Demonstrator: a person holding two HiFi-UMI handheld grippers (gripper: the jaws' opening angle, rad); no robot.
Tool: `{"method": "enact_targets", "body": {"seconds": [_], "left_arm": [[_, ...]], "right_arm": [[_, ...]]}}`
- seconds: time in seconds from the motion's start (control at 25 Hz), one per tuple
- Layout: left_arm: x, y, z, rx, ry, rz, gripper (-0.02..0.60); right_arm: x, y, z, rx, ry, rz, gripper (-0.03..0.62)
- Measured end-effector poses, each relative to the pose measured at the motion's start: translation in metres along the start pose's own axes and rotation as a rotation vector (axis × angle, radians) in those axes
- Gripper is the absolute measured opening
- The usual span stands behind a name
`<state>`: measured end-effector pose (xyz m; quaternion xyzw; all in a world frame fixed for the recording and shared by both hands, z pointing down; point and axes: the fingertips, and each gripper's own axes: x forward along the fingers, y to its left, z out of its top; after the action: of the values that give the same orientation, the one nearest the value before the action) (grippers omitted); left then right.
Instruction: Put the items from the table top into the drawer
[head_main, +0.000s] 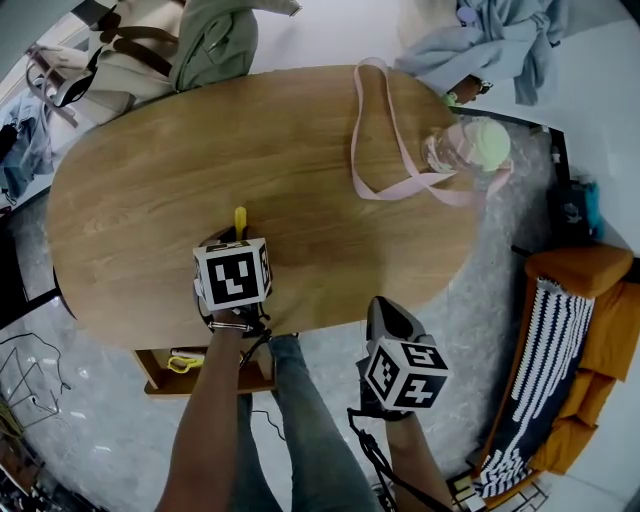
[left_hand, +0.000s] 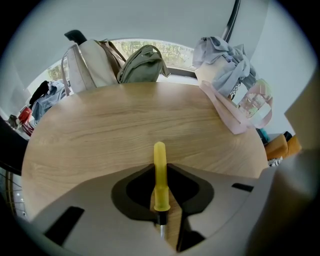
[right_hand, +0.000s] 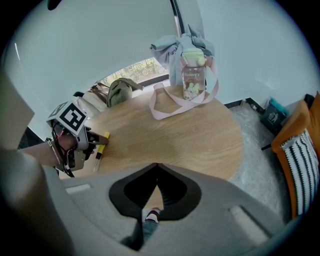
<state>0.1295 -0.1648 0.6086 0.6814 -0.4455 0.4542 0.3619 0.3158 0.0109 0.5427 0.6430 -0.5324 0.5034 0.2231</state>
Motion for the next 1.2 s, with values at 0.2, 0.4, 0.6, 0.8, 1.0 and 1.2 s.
{"method": "enact_targets", "body": {"seconds": [0.2,0.4,0.6,0.8,1.0,1.2], "left_arm": [[-0.006,0.006,-0.003,0.002,-0.012,0.002,0.071],[-0.022,0.011,-0.004,-0.016,-0.063,-0.006,0.071],[-0.038,0.019,-0.014,-0.018,-0.095,-0.031,0.071],[-0.065,0.039,-0.037,-0.014,-0.111,-0.048,0.071],[-0.094,0.067,-0.072,-0.009,-0.129,-0.056,0.071],[-0.119,0.093,-0.117,-0.003,-0.122,-0.063,0.071]], "right_arm": [[-0.003,-0.001,0.0,-0.001,-0.011,-0.005,0.005],[-0.005,0.001,-0.002,0.002,-0.026,-0.019,0.005],[-0.007,0.015,-0.009,-0.012,-0.04,-0.02,0.006],[-0.015,0.045,-0.026,-0.022,-0.049,-0.009,0.006],[-0.023,0.08,-0.051,-0.025,-0.069,0.006,0.005],[-0.036,0.107,-0.085,-0.025,-0.08,0.013,0.006]]}}
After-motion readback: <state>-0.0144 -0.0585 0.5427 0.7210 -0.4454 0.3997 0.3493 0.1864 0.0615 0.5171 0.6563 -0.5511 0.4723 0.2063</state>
